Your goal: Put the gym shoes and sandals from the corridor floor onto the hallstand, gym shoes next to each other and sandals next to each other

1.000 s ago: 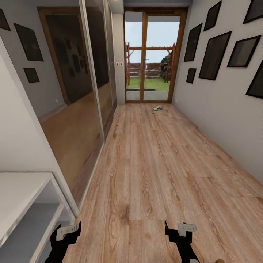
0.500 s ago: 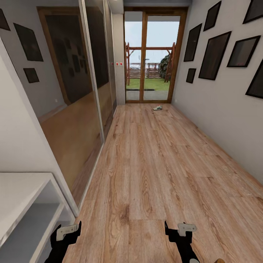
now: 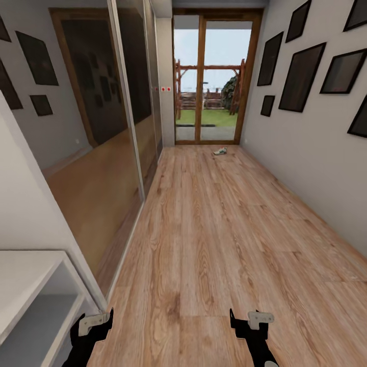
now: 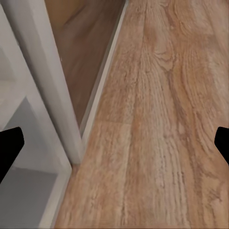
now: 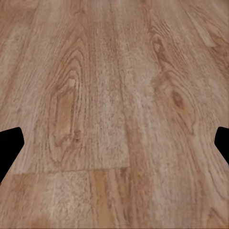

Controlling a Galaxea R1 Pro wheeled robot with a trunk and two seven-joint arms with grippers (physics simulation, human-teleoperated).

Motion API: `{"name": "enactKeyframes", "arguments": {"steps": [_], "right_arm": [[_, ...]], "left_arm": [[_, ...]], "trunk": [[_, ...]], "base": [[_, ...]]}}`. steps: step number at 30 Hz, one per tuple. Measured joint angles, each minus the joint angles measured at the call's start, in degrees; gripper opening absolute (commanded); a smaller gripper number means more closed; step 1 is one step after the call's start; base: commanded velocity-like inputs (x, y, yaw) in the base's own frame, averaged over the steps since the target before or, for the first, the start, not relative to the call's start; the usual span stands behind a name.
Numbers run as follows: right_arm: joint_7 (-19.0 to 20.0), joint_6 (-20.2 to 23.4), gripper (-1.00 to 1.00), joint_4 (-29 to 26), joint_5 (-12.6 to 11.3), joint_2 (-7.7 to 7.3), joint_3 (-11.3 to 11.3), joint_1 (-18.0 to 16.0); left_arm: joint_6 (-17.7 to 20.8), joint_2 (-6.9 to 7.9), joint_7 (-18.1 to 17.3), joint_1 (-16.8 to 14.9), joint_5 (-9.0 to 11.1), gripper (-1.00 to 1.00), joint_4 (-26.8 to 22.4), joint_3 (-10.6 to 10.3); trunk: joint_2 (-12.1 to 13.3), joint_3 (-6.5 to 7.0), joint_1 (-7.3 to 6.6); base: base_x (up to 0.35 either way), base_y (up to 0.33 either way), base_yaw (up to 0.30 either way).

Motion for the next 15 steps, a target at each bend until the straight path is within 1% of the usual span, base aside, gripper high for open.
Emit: {"name": "enactKeyframes", "arguments": {"steps": [5, 8, 11, 15], "right_arm": [[0.0, 0.0, 1.0, 0.0, 0.0, 0.0, 0.0, 0.0], [0.0, 0.0, 1.0, 0.0, 0.0, 0.0, 0.0, 0.0], [0.0, 0.0, 1.0, 0.0, 0.0, 0.0, 0.0, 0.0], [0.0, 0.0, 1.0, 0.0, 0.0, 0.0, 0.0, 0.0]], "left_arm": [[0.0, 0.0, 0.0, 0.0, 0.0, 1.0, 0.0, 0.0], [0.0, 0.0, 0.0, 0.0, 0.0, 1.0, 0.0, 0.0], [0.0, 0.0, 0.0, 0.0, 0.0, 1.0, 0.0, 0.0], [0.0, 0.0, 0.0, 0.0, 0.0, 1.0, 0.0, -0.1]], "trunk": [[0.0, 0.0, 0.0], [0.0, 0.0, 0.0], [0.0, 0.0, 0.0], [0.0, 0.0, 0.0]], "base": [[0.289, 0.0, 0.0], [0.23, 0.0, 0.0], [0.147, 0.0, 0.0], [0.075, 0.0, 0.0]]}}
